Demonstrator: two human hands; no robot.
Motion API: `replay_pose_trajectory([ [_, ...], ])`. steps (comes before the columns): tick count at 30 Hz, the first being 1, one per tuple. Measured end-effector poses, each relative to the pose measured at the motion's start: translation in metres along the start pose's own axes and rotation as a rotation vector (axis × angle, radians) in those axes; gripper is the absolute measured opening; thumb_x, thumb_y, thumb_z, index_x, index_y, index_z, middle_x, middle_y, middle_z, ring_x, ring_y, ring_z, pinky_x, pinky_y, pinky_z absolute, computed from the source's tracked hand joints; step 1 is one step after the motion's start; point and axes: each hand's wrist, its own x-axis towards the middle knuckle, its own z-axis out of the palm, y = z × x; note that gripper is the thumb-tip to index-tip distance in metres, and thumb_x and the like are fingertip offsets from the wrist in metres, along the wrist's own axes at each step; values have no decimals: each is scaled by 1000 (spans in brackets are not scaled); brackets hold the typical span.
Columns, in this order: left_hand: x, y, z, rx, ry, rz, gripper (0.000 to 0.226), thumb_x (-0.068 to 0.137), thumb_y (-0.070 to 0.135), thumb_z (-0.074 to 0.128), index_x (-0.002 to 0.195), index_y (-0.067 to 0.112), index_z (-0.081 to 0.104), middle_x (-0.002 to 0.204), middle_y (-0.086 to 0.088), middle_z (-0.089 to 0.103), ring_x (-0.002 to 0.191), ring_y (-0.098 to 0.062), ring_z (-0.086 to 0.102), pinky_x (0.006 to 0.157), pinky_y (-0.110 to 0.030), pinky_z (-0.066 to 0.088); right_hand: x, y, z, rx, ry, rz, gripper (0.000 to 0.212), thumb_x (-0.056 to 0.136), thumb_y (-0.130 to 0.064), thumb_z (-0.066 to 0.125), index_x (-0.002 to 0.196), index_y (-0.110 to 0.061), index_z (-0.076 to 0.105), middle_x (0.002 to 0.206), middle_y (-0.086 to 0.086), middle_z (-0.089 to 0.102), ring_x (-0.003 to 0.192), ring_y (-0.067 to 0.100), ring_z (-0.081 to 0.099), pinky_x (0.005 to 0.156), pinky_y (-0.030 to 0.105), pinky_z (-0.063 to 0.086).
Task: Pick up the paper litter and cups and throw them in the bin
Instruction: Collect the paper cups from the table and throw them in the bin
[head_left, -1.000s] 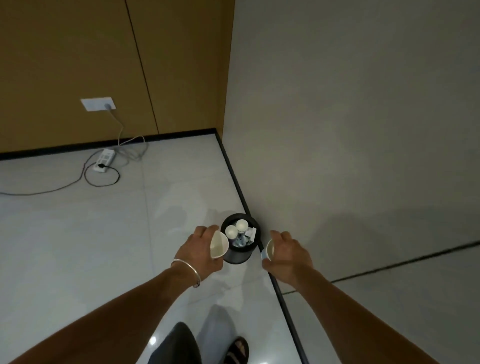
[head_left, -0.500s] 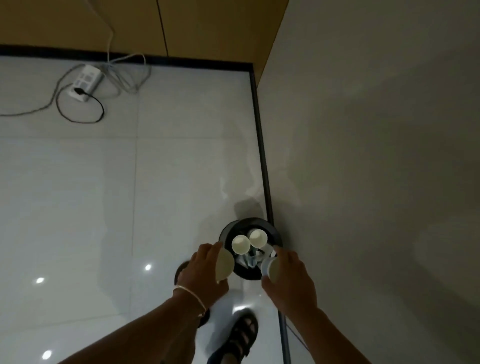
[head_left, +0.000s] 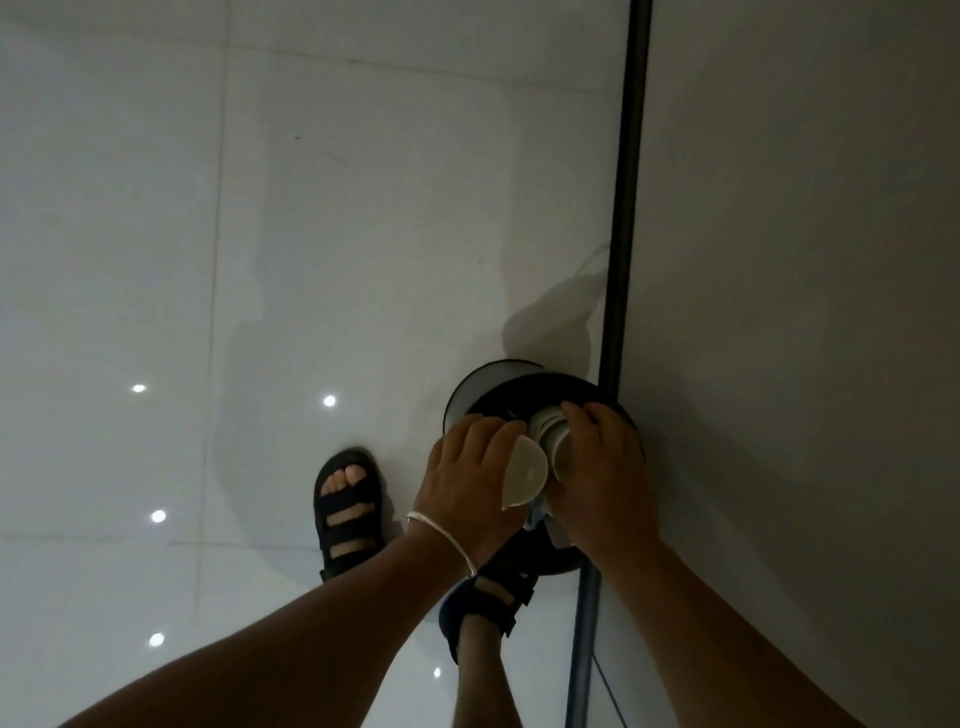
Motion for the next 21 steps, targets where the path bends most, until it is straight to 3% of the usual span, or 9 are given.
replay_pose_trajectory([
  [2,6,0,10,41,37,29,79,55,34,83,127,15,54,125,-7,56,121,-34,49,96,-48,46,2,6,10,-20,57,-42,87,67,-43,84,140,-12,48,139,16,48,127,36,45,99,48,45],
  [4,12,-4,18,132,37,42,82,59,40,79,132,14,50,136,-10,50,131,-36,40,106,-50,33,4,13,18,-76,126,-80,89,67,-45,82,141,-11,47,143,18,45,130,39,43,97,52,46],
  [8,8,-13,30,304,-36,38,93,74,59,54,149,12,25,156,-15,19,145,-35,9,113,-54,14,10,23,31,-164,125,-131,110,66,-55,77,153,-15,25,160,16,17,147,37,12,108,59,33],
  [11,3,-22,36,388,-83,73,96,77,65,43,151,11,14,158,-14,7,146,-32,1,115,-54,10,15,25,39,-183,116,-136,120,63,-58,79,155,-15,15,162,15,7,149,35,2,109,61,26],
  [16,4,-21,36,421,-163,35,98,79,66,43,152,12,7,159,-13,-1,146,-32,-4,115,-56,11,16,23,39,-227,70,-100,126,63,-62,79,156,-17,7,162,15,-2,149,34,-3,110,59,23],
  [19,3,-16,27,426,-224,27,101,80,70,35,150,16,-13,156,-10,-21,143,-29,-22,116,-54,-2,15,19,28,-259,-7,-102,129,66,-67,74,155,-18,-7,162,15,-8,148,34,-7,111,59,21],
  [21,-2,-11,12,386,-214,5,99,79,70,31,149,18,-17,155,-9,-25,141,-27,-27,115,-52,-7,10,12,14,-256,-47,-92,131,68,-64,74,152,-21,-17,162,13,-11,148,33,-12,112,59,20],
])
